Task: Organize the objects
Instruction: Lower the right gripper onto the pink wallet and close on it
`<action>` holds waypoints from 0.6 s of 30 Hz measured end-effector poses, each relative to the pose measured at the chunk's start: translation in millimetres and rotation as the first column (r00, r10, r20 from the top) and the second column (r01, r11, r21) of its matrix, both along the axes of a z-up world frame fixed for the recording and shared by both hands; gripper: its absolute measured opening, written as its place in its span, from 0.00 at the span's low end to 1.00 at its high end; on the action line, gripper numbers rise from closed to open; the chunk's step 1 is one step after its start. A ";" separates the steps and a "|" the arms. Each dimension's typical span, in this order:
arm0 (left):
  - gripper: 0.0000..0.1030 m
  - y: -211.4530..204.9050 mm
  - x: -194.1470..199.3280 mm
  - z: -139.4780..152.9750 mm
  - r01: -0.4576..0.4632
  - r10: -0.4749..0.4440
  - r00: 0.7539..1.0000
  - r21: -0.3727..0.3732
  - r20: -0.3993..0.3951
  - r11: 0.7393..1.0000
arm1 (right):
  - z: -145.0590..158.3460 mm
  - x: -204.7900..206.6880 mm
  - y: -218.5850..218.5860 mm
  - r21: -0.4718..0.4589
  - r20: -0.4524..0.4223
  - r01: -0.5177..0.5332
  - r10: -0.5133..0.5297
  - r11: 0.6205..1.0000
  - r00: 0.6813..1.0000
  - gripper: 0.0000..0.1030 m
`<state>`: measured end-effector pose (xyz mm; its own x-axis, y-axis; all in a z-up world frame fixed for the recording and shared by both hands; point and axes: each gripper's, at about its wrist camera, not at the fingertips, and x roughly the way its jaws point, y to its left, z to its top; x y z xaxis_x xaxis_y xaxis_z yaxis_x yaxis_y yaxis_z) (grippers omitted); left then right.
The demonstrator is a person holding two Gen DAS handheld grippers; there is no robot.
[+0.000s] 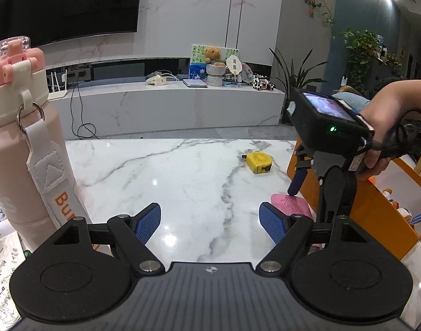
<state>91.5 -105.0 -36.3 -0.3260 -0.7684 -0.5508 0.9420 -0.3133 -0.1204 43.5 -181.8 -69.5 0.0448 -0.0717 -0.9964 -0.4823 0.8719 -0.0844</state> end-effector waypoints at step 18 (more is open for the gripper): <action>0.90 -0.4 2.7 2.2 -0.011 0.011 1.000 0.012 -0.011 1.000 | -17.3 27.2 -0.3 0.002 -0.112 0.101 -0.100 0.995 0.989 0.99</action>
